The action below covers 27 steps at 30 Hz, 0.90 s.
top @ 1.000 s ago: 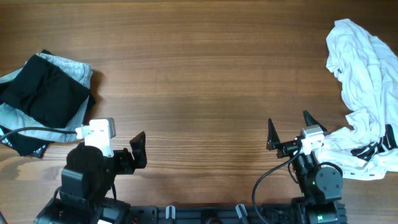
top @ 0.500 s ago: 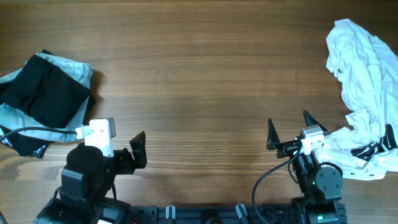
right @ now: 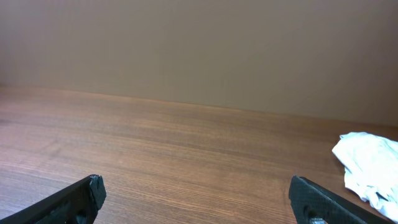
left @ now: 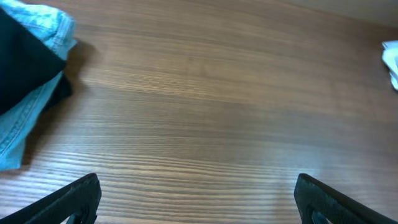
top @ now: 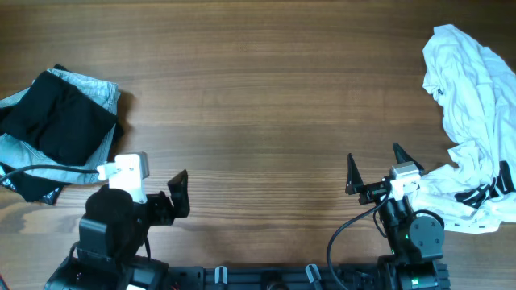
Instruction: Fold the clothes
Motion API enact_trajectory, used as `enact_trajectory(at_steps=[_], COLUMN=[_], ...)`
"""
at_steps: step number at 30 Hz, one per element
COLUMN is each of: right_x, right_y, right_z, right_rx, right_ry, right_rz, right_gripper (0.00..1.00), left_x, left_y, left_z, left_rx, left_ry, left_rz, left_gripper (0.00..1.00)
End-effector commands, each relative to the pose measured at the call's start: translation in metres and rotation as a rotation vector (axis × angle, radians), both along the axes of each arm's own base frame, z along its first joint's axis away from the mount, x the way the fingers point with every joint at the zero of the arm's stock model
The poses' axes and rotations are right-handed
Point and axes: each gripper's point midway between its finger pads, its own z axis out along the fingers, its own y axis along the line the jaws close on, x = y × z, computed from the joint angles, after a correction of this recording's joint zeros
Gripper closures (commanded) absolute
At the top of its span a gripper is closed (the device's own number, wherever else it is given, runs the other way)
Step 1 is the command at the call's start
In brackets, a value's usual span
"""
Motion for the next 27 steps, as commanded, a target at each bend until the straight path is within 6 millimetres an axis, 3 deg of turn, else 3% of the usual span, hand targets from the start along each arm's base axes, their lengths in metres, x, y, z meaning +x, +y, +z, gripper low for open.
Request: enact_trajectory(at_steps=[1, 3, 7, 12, 19, 22, 27], right_x=[-0.001, -0.001, -0.001, -0.001, -0.001, -0.001, -0.001], right_y=[0.001, 0.001, 0.001, 0.001, 0.001, 0.001, 0.001], right_z=[0.003, 0.003, 0.003, 0.003, 0.003, 0.003, 0.003], right_rx=[-0.018, -0.018, -0.018, -0.018, -0.018, -0.018, -0.018], right_ry=[-0.019, -0.019, -0.019, -0.019, -0.019, -0.019, -0.019], right_rz=[0.005, 0.005, 0.005, 0.005, 0.005, 0.005, 0.005], right_gripper=[0.0, 0.0, 0.0, 0.0, 0.0, 0.0, 0.01], left_x=[0.001, -0.002, -0.005, 0.019, 0.053, 0.054, 0.053], left_y=[0.025, 0.038, 0.045, 0.04, 0.044, 0.044, 0.03], left_z=[-0.003, -0.01, -0.035, -0.065, -0.047, -0.064, -0.067], left_rx=[0.003, 0.006, -0.005, -0.054, -0.101, -0.1, -0.126], left_ry=[0.008, 0.023, -0.037, -0.241, -0.617, -0.568, -0.553], left_rz=[0.129, 0.195, 0.23, 0.209, 0.222, 0.222, 0.147], left_gripper=[0.0, 0.0, 0.0, 0.0, 0.0, 0.0, 0.0])
